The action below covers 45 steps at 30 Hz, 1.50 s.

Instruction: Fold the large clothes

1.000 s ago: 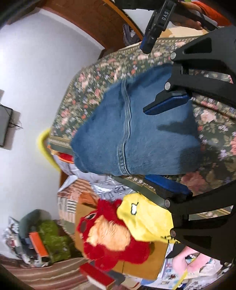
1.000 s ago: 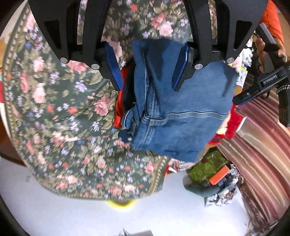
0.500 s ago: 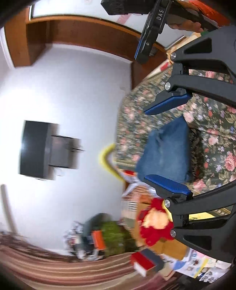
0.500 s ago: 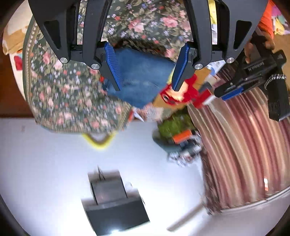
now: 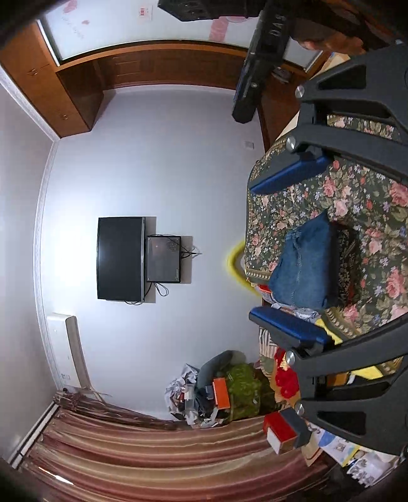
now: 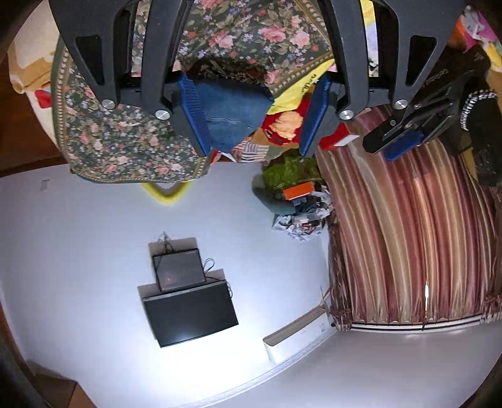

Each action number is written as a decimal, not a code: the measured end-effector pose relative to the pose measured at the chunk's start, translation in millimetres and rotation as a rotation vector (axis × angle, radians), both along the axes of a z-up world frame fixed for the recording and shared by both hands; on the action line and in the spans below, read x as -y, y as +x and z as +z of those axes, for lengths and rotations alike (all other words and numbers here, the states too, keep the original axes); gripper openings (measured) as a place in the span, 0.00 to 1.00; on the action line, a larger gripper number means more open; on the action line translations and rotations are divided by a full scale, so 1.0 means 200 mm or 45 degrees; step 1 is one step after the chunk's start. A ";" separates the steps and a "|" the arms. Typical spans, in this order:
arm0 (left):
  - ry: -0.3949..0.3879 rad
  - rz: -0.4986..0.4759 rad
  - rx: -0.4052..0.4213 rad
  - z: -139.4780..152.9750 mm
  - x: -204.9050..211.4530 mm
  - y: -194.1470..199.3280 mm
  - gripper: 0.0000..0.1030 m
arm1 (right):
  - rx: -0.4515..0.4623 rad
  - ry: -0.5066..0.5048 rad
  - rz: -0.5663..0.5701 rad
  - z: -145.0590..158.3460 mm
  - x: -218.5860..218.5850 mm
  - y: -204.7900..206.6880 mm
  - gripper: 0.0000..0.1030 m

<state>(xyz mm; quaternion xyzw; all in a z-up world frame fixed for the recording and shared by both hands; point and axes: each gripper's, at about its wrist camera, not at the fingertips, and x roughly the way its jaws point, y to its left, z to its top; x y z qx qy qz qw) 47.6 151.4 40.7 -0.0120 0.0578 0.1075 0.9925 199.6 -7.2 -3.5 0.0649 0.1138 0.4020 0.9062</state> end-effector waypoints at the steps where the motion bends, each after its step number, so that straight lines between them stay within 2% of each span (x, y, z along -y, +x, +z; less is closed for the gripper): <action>1: -0.009 -0.001 0.004 -0.01 0.00 -0.02 0.85 | 0.010 -0.006 -0.011 -0.01 0.00 -0.01 0.71; 5: -0.015 0.046 0.017 -0.04 0.01 -0.07 0.95 | 0.026 -0.030 -0.072 -0.03 0.01 -0.03 0.83; 8: -0.031 0.064 0.012 -0.05 0.00 -0.07 0.97 | 0.031 -0.030 -0.127 -0.03 0.04 -0.03 0.99; 11: -0.059 0.077 0.006 -0.07 0.00 -0.09 0.97 | 0.063 -0.048 -0.188 -0.03 0.04 -0.03 1.00; 17: -0.100 0.089 -0.003 -0.09 -0.02 -0.08 0.97 | 0.072 -0.084 -0.201 -0.04 0.03 -0.04 1.00; 24: -0.108 0.096 -0.007 -0.10 -0.04 -0.09 0.97 | 0.042 -0.090 -0.203 -0.08 0.04 -0.04 1.00; 45: -0.108 0.103 -0.022 -0.11 0.01 -0.06 0.98 | 0.015 -0.091 -0.213 -0.06 0.05 -0.05 1.00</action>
